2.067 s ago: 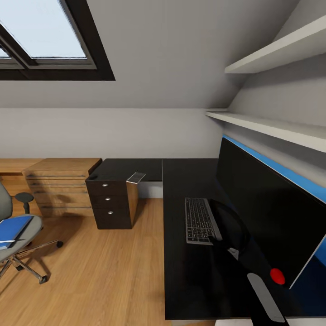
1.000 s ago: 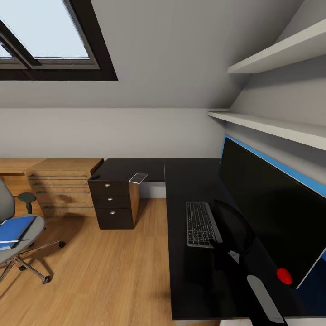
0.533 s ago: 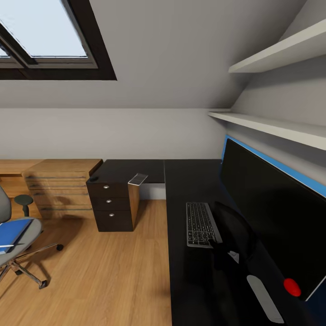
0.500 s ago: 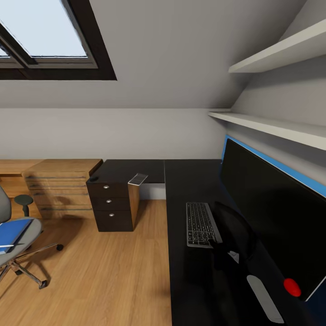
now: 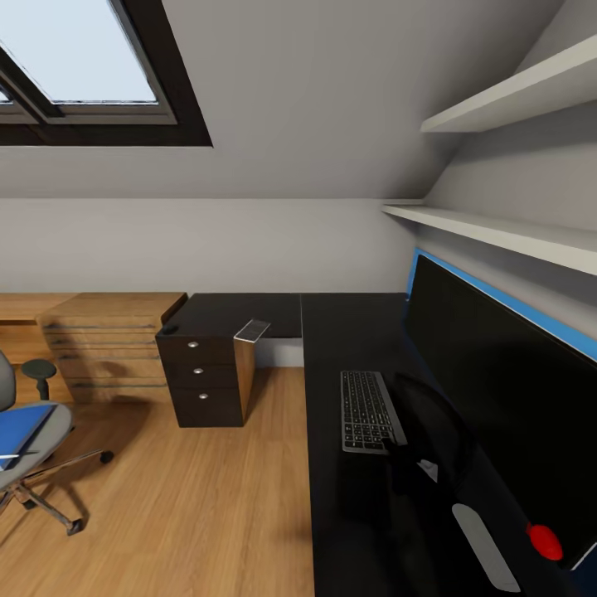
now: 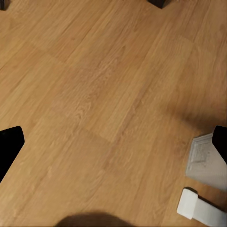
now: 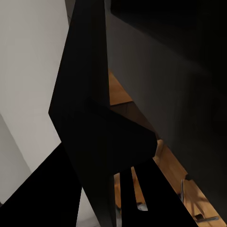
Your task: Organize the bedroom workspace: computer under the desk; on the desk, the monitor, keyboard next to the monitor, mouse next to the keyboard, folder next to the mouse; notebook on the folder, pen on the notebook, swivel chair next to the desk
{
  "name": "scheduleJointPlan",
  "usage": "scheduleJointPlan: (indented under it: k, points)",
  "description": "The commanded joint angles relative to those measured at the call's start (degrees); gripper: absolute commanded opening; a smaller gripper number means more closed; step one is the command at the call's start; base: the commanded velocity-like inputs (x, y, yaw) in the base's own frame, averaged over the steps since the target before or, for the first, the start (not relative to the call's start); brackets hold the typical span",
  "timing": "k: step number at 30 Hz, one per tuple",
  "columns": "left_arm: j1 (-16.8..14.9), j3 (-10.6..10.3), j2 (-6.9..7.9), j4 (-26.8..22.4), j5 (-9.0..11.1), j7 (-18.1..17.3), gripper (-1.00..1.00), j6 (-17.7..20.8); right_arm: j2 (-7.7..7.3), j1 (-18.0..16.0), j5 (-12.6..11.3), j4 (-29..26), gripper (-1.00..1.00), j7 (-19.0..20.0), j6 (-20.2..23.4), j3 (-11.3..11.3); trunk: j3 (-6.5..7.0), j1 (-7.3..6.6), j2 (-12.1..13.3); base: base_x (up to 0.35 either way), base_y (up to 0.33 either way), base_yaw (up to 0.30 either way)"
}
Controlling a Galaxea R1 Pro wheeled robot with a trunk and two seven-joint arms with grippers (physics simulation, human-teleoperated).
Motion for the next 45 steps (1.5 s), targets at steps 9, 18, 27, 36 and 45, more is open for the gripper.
scheduleJointPlan:
  k: [9, 18, 27, 36, 45]
  points:
    - [-0.04, -0.21, 0.07, -0.08, 0.65, 0.19, 1.00, -0.46, 0.05, -0.03, -0.54, -0.06, -1.00, -0.33, 0.31, -0.18, -0.05, 0.01, -0.04, 0.015, 0.000, 0.000]
    - [-0.04, -0.21, 0.07, -0.08, 0.58, 0.19, 1.00, -0.46, 0.05, -0.03, -0.54, -0.06, -1.00, -0.62, 0.32, -0.17, -0.05, 0.01, -0.04, 0.000, 0.000, 0.000]
    - [-0.04, -0.21, 0.07, -0.08, 0.56, 0.19, 1.00, -0.46, 0.05, -0.03, -0.59, -0.12, -1.00, -0.62, 0.34, -0.24, -0.05, 0.01, -0.04, 0.000, 0.000, 0.000]
    - [-0.04, -0.27, -0.02, -0.08, 0.64, 0.19, 1.00, -0.46, -0.12, -0.03, -0.60, -0.12, -1.00, -0.62, 0.39, -0.24, -0.05, 0.01, -0.04, 0.000, 0.000, 0.000]
    - [-0.04, -0.30, -0.02, -0.01, 0.65, 0.24, 1.00, -0.46, -0.19, -0.03, -0.60, -0.15, -1.00, -2.10, 0.43, -0.25, -0.05, 0.01, -0.04, 0.000, 0.000, 0.000]
